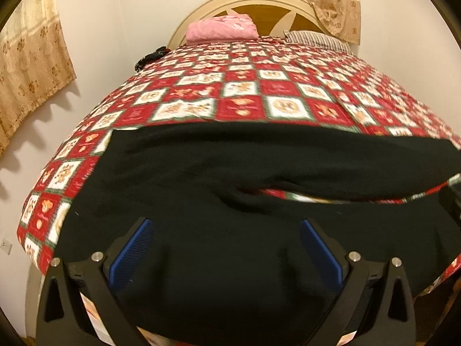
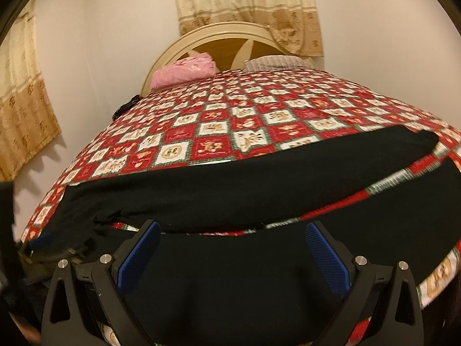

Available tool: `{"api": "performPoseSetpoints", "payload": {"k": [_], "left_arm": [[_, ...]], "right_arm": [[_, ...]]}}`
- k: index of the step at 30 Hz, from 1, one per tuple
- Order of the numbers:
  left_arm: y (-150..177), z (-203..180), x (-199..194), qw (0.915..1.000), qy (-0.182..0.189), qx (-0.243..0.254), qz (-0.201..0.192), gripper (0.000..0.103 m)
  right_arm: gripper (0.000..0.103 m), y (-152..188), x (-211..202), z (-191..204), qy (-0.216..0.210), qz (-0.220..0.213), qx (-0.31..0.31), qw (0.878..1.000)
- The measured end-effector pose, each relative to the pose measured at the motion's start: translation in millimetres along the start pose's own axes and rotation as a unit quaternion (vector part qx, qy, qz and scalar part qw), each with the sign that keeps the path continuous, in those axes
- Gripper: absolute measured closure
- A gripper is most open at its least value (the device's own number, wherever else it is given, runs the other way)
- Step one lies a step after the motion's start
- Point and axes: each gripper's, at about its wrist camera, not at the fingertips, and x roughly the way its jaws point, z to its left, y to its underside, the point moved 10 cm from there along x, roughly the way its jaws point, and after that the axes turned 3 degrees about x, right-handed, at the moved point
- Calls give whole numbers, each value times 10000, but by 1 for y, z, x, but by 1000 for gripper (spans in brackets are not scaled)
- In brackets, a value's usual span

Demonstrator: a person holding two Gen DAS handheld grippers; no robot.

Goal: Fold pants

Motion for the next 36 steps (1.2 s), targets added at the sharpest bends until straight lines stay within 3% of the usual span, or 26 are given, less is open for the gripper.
{"api": "performPoseSetpoints", "payload": {"k": [5, 9, 12, 15, 17, 21, 26, 31, 33, 34, 36], "left_arm": [[-34, 102, 23, 9976, 232, -624, 198, 0], [-62, 159, 62, 9969, 212, -696, 293, 1], [-64, 183, 104, 9950, 92, -707, 703, 16], [-65, 189, 133, 9900, 516, -952, 904, 28], [-67, 184, 148, 9871, 752, -966, 1028, 28], [-71, 176, 167, 9881, 716, -730, 1145, 28], [-74, 173, 175, 9899, 566, -469, 1212, 31], [-77, 168, 175, 9908, 543, -245, 1218, 45], [-78, 168, 176, 9908, 523, -227, 1230, 48], [-79, 168, 177, 9908, 542, -246, 1213, 51], [-80, 166, 177, 9901, 605, -327, 1227, 57]], "right_arm": [[1, -7, 21, 26, -333, 172, -235, 9990], [1, -12, 36, 44, -473, 293, -386, 9977], [1, -13, 44, 50, -474, 379, -414, 9973], [1, -9, 50, 56, -480, 471, -533, 9963], [1, -8, 55, 61, -473, 541, -695, 9950], [1, -18, 66, 62, -373, 616, -993, 9924], [2, -51, 106, 63, -657, 789, -1290, 9863], [3, -53, 178, 74, -895, 1561, -1898, 9652], [21, -41, 205, 74, -816, 1962, -2098, 9544], [37, -31, 212, 78, -986, 2236, -2097, 9467], [41, -32, 214, 83, -1163, 2209, -2145, 9443]]}}
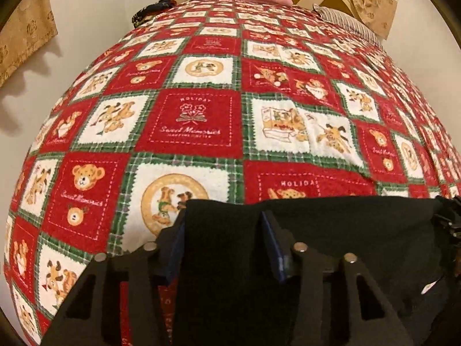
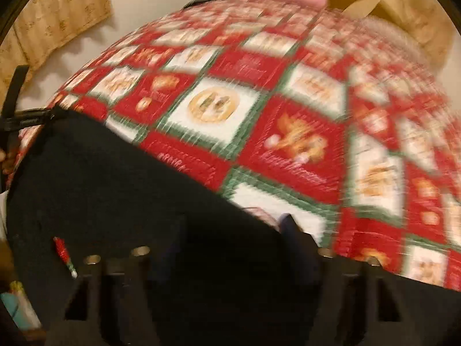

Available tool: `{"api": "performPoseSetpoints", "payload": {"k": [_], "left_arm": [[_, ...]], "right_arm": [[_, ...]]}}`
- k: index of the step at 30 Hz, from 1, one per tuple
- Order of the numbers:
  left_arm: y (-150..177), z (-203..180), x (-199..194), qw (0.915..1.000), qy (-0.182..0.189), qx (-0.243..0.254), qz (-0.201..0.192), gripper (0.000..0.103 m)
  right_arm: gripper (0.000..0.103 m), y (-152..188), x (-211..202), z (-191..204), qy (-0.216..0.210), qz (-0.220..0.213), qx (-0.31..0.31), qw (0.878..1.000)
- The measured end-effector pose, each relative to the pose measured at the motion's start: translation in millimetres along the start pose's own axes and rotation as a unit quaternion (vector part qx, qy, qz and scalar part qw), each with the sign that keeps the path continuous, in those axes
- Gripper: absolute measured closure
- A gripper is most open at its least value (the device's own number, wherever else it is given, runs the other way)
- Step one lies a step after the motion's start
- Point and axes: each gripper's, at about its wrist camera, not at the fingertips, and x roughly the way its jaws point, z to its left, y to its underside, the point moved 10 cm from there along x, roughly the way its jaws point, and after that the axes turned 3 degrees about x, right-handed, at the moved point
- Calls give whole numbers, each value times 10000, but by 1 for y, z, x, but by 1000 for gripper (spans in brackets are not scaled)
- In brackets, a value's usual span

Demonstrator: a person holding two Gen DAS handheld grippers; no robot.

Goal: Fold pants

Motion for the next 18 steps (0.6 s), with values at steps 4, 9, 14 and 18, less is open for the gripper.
{"api": "performPoseSetpoints", "payload": {"k": [4, 9, 14, 18], "left_arm": [[-3, -9, -5, 9998, 180, -91, -2, 81], [-19, -13, -44, 9965, 456, -419, -557, 82], [-17, -3, -128, 9799, 846, -758, -1640, 82], [18, 3, -177, 9656, 1031, -815, -2241, 81]], "right_arm": [[95, 3, -14, 17, -314, 185, -156, 9992], [96, -19, -82, 29, -229, -811, -98, 9964], [96, 1, -168, 81, -579, -1818, -651, 9795], [96, 50, -191, 120, -907, -1857, -919, 9741]]}}
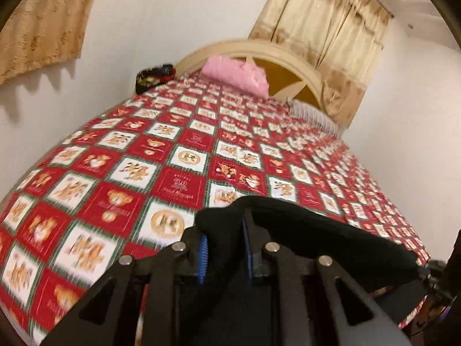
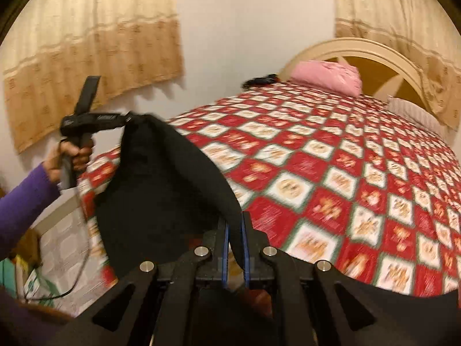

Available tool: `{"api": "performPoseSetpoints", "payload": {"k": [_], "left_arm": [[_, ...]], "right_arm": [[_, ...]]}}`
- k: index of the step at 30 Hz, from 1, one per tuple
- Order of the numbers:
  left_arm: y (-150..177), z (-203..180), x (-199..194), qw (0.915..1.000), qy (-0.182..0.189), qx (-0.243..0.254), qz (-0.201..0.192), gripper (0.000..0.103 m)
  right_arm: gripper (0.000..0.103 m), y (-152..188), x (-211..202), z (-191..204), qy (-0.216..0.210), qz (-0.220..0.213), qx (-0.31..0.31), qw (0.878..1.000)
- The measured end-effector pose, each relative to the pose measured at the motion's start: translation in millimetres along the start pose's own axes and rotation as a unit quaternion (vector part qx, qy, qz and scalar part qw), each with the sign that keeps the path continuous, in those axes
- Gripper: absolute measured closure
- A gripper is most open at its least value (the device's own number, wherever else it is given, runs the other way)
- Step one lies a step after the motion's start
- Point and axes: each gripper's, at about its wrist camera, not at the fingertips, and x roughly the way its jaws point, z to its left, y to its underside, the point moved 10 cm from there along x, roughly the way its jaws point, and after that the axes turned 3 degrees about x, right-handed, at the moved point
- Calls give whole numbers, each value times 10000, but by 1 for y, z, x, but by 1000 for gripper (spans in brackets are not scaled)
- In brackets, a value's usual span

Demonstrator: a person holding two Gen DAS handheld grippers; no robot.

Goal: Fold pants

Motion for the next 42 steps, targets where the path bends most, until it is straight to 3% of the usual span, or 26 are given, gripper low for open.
{"api": "performPoseSetpoints", "payload": {"k": [2, 5, 8, 10, 11, 13, 14, 17, 20, 24, 28, 30, 32, 36, 38, 42], "left_arm": [[23, 7, -21, 9999, -48, -79, -78, 80], [56, 24, -33, 9993, -349, -107, -101, 69], [97, 48, -34, 9971, -718, -227, 114, 57], [122, 63, -33, 9940, -1000, -355, 268, 37], [134, 73, -33, 9911, -1210, -431, 362, 31], [150, 84, -39, 9873, -1428, -547, 436, 21], [154, 87, -43, 9862, -1464, -632, 452, 19], [159, 99, -59, 9809, -1700, -822, 459, 18], [158, 110, -79, 9737, -2057, -888, 419, 18], [134, 102, -102, 9667, -2494, -578, 63, 18], [103, 69, -94, 9711, -2364, -228, -251, 18], [107, 59, -70, 9719, -2354, -64, 60, 18], [124, 58, -50, 9706, -2336, -198, 538, 18], [146, 42, -49, 9836, -1454, -931, 521, 18], [148, 36, -47, 9866, -1118, -1095, 453, 18], [138, 38, -32, 9881, -874, -1183, 446, 18]], "right_arm": [[96, 26, -5, 23, -76, 64, -177, 9998], [96, 74, 2, 50, -171, 358, -208, 9990], [95, 117, 22, 62, -209, 739, -184, 9969], [95, 141, 37, 64, -80, 1019, -240, 9945], [92, 150, 43, 63, -36, 1136, -237, 9932], [85, 149, 38, 63, -56, 965, -237, 9950], [73, 149, 39, 59, -39, 1036, -213, 9944], [51, 147, 34, 61, -333, 1151, -85, 9928], [47, 131, 17, 66, -530, 920, -76, 9943], [47, 82, 5, 76, -1070, 183, 271, 9937], [49, 48, 39, 84, -1126, -35, 427, 9927], [49, 45, 63, 100, -1383, 85, 480, 9892], [49, 52, 80, 109, -1385, 242, 450, 9890], [49, 98, 126, 114, -1067, 1050, 350, 9881], [49, 98, 120, 116, -1062, 768, 174, 9912], [49, 104, 111, 117, -938, 867, -278, 9914]]}}
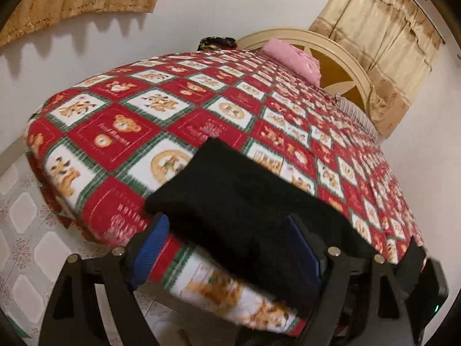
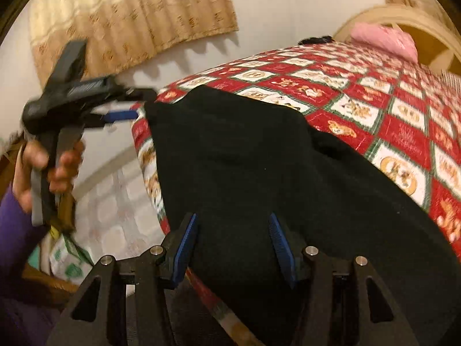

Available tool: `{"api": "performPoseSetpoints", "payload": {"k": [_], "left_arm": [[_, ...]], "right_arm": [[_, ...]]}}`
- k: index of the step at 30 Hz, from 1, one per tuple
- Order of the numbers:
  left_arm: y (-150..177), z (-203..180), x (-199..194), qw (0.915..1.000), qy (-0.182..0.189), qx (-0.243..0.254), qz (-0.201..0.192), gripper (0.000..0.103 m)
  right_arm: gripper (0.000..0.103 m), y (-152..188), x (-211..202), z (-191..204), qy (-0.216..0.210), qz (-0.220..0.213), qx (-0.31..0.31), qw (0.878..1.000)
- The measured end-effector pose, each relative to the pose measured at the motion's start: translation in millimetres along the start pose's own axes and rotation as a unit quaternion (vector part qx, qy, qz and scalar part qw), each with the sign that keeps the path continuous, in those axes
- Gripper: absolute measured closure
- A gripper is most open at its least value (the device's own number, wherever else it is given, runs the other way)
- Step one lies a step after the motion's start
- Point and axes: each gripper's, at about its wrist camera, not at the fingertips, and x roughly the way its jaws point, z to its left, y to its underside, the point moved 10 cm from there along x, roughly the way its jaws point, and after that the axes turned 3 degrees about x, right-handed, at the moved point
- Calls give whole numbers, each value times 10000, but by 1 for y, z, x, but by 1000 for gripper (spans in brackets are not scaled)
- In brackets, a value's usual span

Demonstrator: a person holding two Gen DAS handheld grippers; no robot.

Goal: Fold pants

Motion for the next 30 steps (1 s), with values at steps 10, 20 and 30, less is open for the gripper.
{"api": "performPoseSetpoints", "payload": {"k": [10, 20, 30], "left_arm": [[1, 61, 9, 9775, -2086, -323, -11, 24], [-25, -10, -37, 9746, -1724, 738, -1222, 20], [-1, -12, 12, 9757, -1771, 1101, -681, 20]], "right_arm": [[49, 5, -9, -10, -219, -221, 477, 9984], [22, -60, -53, -56, -736, -1141, 1551, 9785], [22, -70, 31, -60, -1447, -254, 2373, 9603]]}}
